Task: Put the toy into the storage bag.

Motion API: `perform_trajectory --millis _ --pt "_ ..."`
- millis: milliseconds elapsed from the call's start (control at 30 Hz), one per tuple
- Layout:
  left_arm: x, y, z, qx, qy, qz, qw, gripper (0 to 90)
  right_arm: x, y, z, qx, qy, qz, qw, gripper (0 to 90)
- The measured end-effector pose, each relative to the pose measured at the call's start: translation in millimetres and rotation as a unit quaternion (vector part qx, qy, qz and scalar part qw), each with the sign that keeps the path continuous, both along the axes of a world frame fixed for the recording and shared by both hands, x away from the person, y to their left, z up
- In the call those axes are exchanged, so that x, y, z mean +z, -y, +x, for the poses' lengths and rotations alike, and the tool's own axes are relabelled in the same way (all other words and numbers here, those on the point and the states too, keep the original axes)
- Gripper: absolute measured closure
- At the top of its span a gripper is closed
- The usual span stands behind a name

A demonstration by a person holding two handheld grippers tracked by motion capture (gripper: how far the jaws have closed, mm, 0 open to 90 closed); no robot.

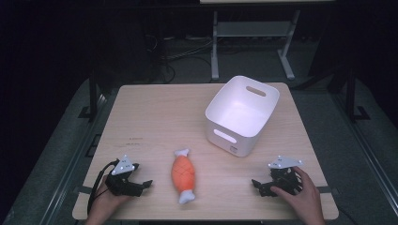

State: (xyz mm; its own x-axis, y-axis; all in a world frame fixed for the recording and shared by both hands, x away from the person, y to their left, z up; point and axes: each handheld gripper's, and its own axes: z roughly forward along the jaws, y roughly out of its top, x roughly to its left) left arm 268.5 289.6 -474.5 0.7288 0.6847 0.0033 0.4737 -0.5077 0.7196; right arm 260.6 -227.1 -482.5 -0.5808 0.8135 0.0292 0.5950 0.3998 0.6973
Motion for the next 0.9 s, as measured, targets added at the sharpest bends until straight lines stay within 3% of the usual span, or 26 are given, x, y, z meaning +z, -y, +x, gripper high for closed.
perform_trajectory --millis 567,800,900 --pt "1.8 -1.1 1.7 0.003 -0.008 -0.011 0.9999 13.5 -0.1 0.0 0.1 0.0 0.001 0.001 1.0 0.0" --pt "13.2 0.6 3.6 0.004 -0.004 -0.021 0.9998 15.0 -0.2 0.0 0.4 0.0 0.001 0.001 1.0 0.0" --pt "18.6 2.6 5.5 0.0 -0.004 -0.026 0.9997 20.5 -0.2 -0.1 0.5 0.0 0.0 0.002 1.0 0.0"
